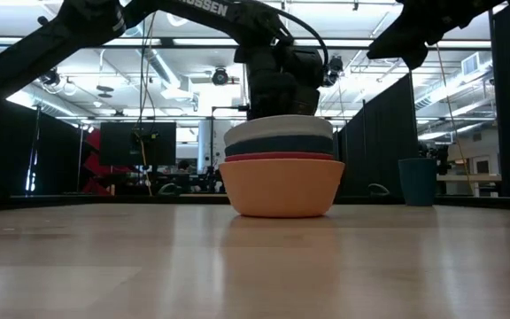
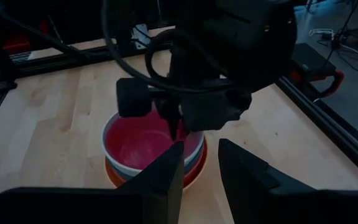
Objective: Nest bowls inside each other
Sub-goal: Stack the pink bowl on top of the white bowl, then move the blue cup to the center of the table
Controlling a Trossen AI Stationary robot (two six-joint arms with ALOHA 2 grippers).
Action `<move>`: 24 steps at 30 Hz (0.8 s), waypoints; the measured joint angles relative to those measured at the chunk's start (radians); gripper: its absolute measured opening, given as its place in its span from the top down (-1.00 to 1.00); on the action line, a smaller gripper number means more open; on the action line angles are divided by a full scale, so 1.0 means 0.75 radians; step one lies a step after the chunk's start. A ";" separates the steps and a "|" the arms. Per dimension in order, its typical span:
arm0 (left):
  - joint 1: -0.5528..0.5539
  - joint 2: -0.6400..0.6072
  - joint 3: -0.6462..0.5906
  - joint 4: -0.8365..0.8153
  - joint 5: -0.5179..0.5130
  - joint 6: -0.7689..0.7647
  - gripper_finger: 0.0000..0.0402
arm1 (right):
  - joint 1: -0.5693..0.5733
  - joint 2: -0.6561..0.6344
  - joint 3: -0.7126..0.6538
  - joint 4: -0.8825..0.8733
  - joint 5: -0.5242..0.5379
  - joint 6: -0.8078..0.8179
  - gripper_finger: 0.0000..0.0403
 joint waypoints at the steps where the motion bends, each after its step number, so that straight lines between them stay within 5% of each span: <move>1: -0.004 0.000 0.000 -0.001 0.001 0.000 0.69 | 0.000 0.001 0.000 0.000 0.001 0.000 0.57; 24: -0.021 -0.021 0.263 -0.106 -0.001 -0.005 -0.01 | 0.000 0.000 0.000 -0.002 0.001 0.003 0.57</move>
